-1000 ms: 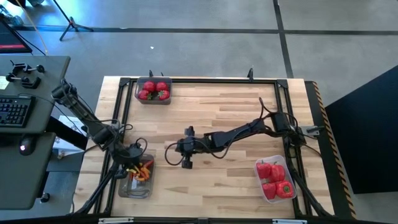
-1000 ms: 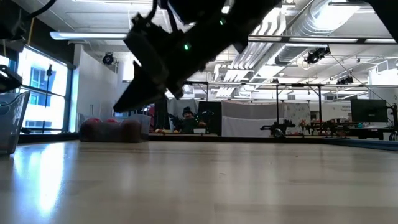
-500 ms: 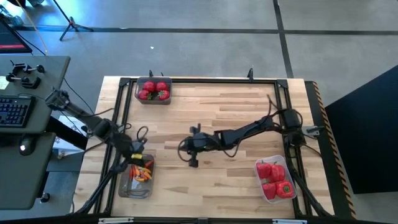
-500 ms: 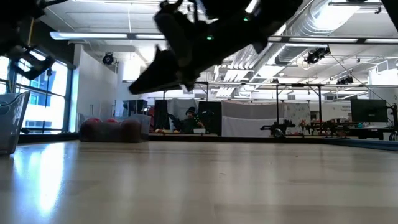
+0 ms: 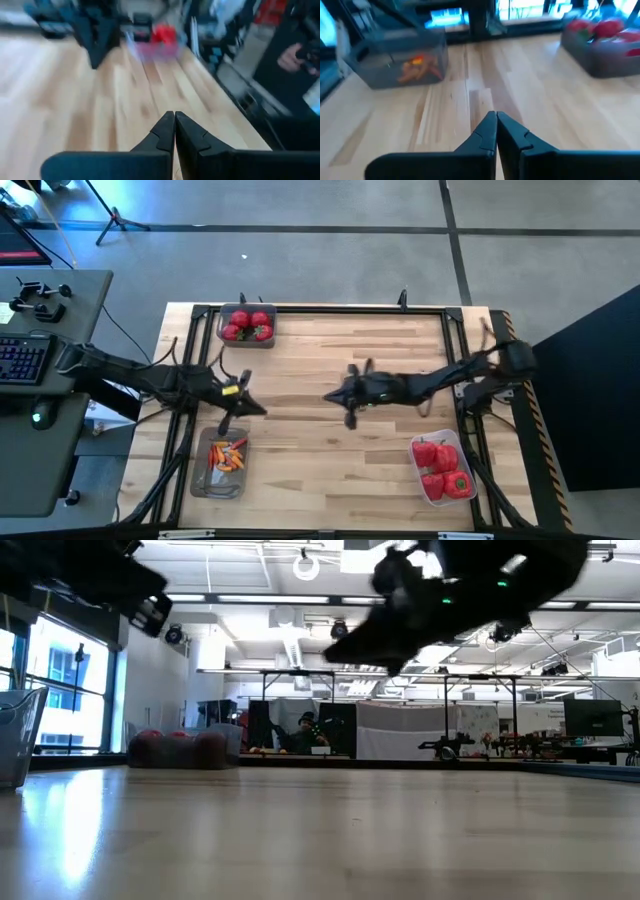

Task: Sort produce into baskets
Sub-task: Return to Home Position

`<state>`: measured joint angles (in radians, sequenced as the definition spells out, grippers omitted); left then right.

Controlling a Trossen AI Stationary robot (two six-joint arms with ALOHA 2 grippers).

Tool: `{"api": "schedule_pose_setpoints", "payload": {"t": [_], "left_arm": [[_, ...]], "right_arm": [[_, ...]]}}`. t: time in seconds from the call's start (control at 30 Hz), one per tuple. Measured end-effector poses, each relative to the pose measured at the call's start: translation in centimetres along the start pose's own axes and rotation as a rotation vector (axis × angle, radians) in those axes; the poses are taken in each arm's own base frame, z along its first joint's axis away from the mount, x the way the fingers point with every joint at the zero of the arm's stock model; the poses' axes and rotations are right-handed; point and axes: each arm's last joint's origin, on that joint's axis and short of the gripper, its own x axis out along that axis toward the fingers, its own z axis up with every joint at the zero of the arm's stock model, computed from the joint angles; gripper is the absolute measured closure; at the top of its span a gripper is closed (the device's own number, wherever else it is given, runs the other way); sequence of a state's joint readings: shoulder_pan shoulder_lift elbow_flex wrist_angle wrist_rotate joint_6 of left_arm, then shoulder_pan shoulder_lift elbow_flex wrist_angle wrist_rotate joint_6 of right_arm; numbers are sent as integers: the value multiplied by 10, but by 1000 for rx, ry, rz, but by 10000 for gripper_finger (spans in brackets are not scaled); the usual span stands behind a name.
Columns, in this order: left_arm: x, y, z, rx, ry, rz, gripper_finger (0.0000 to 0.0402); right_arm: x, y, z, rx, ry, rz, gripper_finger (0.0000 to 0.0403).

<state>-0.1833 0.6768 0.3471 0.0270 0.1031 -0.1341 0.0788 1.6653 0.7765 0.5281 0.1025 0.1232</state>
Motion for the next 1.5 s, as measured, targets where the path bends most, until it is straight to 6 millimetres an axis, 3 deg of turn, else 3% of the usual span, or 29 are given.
{"api": "schedule_pose_setpoints", "payload": {"t": [0.17,0.43,0.63,0.83,0.93,1.17,1.5], "left_arm": [[1,18,-7,25,-203,84,401],[-5,39,-9,55,-215,227,401],[-8,46,-7,59,-232,276,401],[-11,53,-4,59,-270,321,401],[-15,56,-7,72,-375,340,401],[-21,63,-21,28,-408,388,401],[-37,56,-31,25,-361,451,401]], "right_arm": [[-52,-17,-16,30,-111,-22,403],[-121,-47,-35,74,-216,-82,403],[-158,-57,-54,59,-306,-132,403],[-177,-61,-72,56,-362,-167,403],[-183,-63,-79,43,-369,-185,403],[-192,-64,-83,35,-341,-246,403],[-205,-63,-84,38,-375,-277,403]]}}
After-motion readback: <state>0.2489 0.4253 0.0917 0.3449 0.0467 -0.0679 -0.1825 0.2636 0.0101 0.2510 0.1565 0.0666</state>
